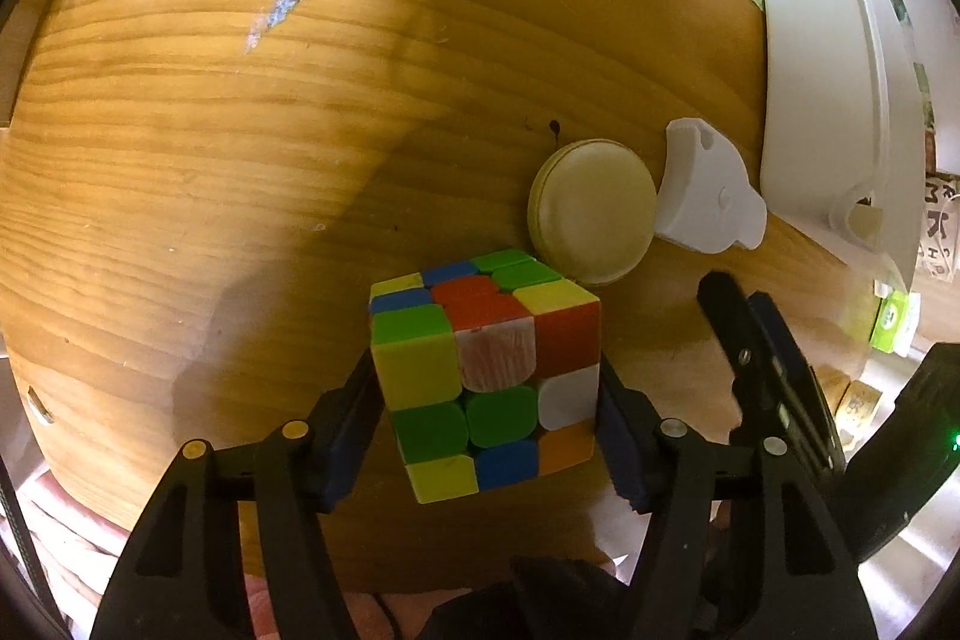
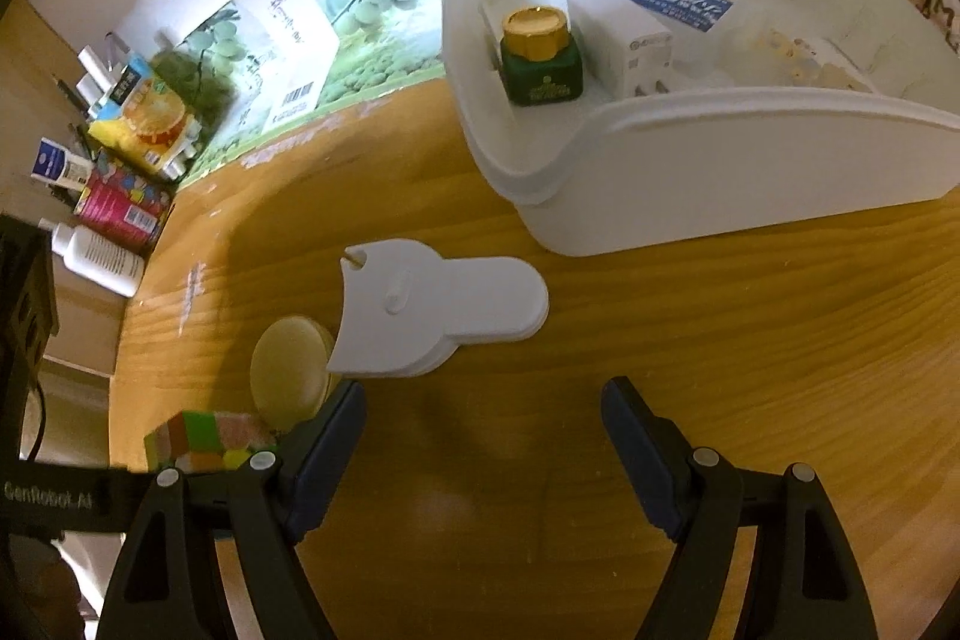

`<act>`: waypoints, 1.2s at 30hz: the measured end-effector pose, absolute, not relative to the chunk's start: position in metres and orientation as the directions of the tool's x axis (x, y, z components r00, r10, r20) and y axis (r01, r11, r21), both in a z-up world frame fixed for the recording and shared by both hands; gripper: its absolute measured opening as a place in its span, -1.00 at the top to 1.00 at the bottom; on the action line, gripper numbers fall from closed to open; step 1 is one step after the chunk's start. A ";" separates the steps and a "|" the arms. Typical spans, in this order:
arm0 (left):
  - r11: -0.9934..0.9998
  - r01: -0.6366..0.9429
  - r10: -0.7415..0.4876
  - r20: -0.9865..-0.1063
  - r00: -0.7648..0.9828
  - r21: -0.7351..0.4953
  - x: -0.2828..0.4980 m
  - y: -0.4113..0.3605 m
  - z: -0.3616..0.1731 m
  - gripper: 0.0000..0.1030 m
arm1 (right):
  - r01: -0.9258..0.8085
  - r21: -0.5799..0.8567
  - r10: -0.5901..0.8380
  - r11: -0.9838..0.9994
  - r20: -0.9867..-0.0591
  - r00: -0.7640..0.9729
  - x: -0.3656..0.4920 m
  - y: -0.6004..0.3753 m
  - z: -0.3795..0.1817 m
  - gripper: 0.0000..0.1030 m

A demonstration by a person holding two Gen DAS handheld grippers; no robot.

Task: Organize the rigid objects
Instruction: 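Move the left tool to the Rubik's cube while the right tool approaches the flat white plastic piece, then close the left tool on the Rubik's cube while the right tool straddles the white piece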

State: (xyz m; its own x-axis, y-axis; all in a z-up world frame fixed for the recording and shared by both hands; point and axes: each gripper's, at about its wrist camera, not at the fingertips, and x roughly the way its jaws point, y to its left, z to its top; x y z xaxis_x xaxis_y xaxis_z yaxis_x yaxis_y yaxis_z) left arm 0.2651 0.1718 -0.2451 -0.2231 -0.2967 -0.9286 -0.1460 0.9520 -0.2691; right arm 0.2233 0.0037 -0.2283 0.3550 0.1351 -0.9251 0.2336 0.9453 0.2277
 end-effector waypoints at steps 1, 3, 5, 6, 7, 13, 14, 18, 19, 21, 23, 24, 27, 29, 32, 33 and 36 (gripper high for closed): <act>0.952 -0.142 -0.297 -0.928 -0.224 -0.270 0.261 0.173 -0.246 -0.31 | 0.242 0.223 0.127 0.944 -0.924 0.360 0.224 0.003 -0.229 -0.57; 0.952 -0.136 -0.298 -0.927 -0.226 -0.273 0.256 0.178 -0.244 -0.29 | 0.252 0.221 0.119 0.942 -0.924 0.364 0.225 0.004 -0.231 -0.57; 0.953 -0.128 -0.298 -0.927 -0.227 -0.275 0.253 0.179 -0.240 -0.27 | 0.252 0.228 0.125 0.941 -0.921 0.369 0.227 0.007 -0.232 -0.58; 0.954 -0.122 -0.295 -0.928 -0.229 -0.274 0.252 0.181 -0.241 -0.27 | 0.249 0.231 0.127 0.941 -0.918 0.375 0.228 0.009 -0.233 -0.58; 0.956 -0.115 -0.291 -0.928 -0.233 -0.271 0.251 0.182 -0.241 -0.27 | 0.245 0.232 0.126 0.941 -0.915 0.382 0.230 0.011 -0.232 -0.58; 0.959 -0.093 -0.284 -0.926 -0.247 -0.269 0.244 0.187 -0.240 -0.26 | 0.230 0.198 0.093 0.953 -0.912 0.400 0.238 0.021 -0.234 -0.66; 0.959 -0.087 -0.282 -0.926 -0.251 -0.268 0.243 0.188 -0.240 -0.26 | 0.230 0.195 0.090 0.953 -0.913 0.399 0.239 0.022 -0.235 -0.66; 0.963 -0.064 -0.268 -0.928 -0.259 -0.260 0.239 0.188 -0.240 -0.26 | 0.222 0.162 0.062 0.961 -0.915 0.400 0.244 0.027 -0.238 -0.74; 0.964 -0.059 -0.265 -0.928 -0.261 -0.259 0.238 0.188 -0.240 -0.26 | 0.222 0.150 0.051 0.964 -0.916 0.397 0.245 0.029 -0.239 -0.76; 0.966 -0.046 -0.259 -0.929 -0.264 -0.256 0.232 0.186 -0.241 -0.26 | 0.220 0.126 0.028 0.967 -0.915 0.402 0.247 0.032 -0.239 -0.77; 0.966 -0.036 -0.255 -0.930 -0.266 -0.255 0.228 0.186 -0.238 -0.26 | 0.228 0.119 0.018 0.966 -0.916 0.401 0.248 0.031 -0.240 -0.84; 0.967 -0.032 -0.253 -0.930 -0.266 -0.254 0.227 0.185 -0.238 -0.26 | 0.232 0.113 0.012 0.966 -0.917 0.398 0.249 0.030 -0.241 -0.87; 0.967 -0.024 -0.249 -0.931 -0.266 -0.252 0.225 0.185 -0.238 -0.26 | 0.230 0.118 0.018 0.966 -0.917 0.398 0.252 0.030 -0.241 -0.92; 0.969 -0.018 -0.243 -0.933 -0.266 -0.247 0.227 0.177 -0.240 -0.26 | 0.232 0.119 0.017 0.965 -0.917 0.399 0.253 0.030 -0.242 -0.93; 0.970 -0.010 -0.238 -0.934 -0.268 -0.244 0.232 0.165 -0.243 -0.26 | 0.232 0.115 0.013 0.966 -0.917 0.400 0.255 0.031 -0.243 -0.96; 0.969 -0.008 -0.238 -0.934 -0.268 -0.245 0.231 0.164 -0.244 -0.26 | 0.233 0.113 0.011 0.966 -0.917 0.399 0.256 0.031 -0.243 -0.97; 0.969 -0.006 -0.240 -0.933 -0.268 -0.247 0.231 0.166 -0.245 -0.26 | 0.232 0.104 0.004 0.967 -0.919 0.393 0.261 0.033 -0.244 -0.99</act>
State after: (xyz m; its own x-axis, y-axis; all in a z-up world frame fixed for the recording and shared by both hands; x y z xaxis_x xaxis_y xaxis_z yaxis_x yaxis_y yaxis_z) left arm 0.2305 0.1657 -0.2447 -0.2685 -0.2399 -0.9329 -0.0064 0.9689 -0.2473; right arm 0.2615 0.0331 -0.2439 0.3934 0.0042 -0.9193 0.2324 0.9671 0.1038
